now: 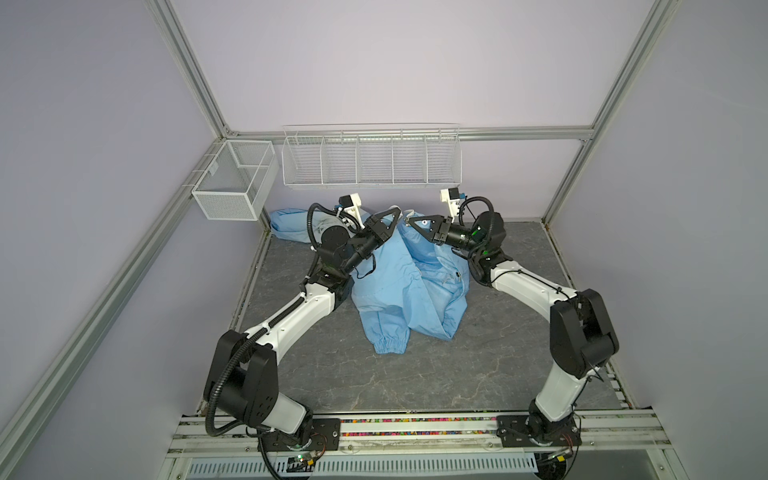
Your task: Zip up the jacket
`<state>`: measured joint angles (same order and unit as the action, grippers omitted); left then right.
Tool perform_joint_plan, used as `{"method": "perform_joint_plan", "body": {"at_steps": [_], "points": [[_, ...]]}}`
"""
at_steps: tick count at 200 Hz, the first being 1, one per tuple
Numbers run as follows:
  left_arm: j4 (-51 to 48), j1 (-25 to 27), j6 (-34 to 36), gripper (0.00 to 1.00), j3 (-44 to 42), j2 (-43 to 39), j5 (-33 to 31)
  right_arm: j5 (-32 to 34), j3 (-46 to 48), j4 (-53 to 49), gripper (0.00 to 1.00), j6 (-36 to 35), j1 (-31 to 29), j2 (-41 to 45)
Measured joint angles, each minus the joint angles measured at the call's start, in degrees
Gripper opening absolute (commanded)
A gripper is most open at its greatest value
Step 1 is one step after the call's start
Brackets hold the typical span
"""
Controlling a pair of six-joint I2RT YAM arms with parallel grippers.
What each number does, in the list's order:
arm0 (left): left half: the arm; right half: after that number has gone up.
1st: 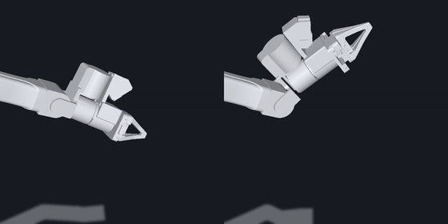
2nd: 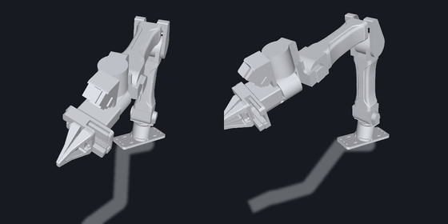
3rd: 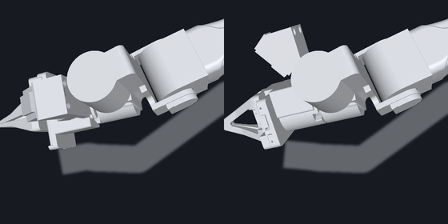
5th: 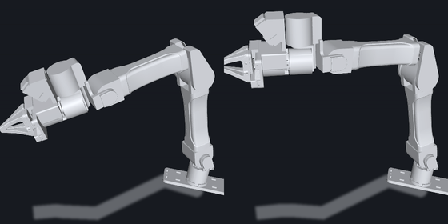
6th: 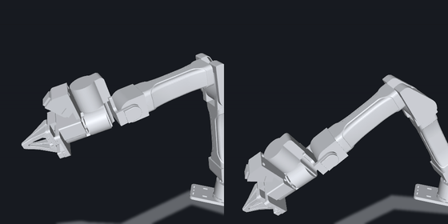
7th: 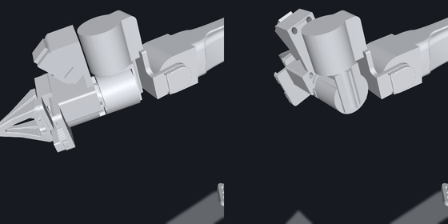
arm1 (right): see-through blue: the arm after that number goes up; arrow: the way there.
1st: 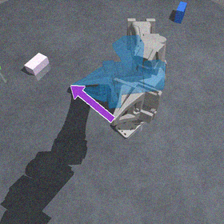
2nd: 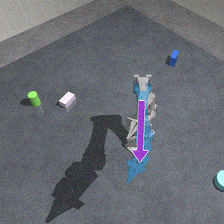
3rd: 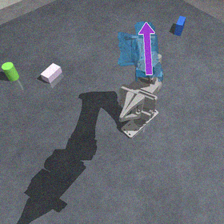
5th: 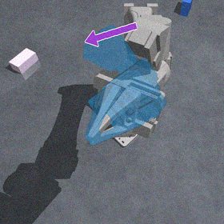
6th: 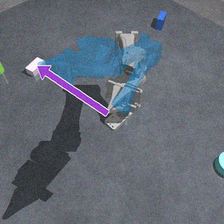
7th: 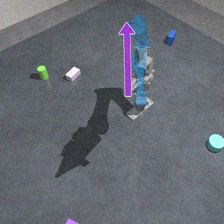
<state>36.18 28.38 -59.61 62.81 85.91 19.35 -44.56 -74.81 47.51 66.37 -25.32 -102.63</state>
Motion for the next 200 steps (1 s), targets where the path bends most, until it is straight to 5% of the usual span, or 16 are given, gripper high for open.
{"method": "perform_joint_plan", "body": {"at_steps": [200], "points": [[1.51, -0.04, -5.27, 0.0, 0.0, 0.66, -0.07, 2.45, 0.0, 3.3, 0.07, -0.35, -0.76, 0.11]]}}
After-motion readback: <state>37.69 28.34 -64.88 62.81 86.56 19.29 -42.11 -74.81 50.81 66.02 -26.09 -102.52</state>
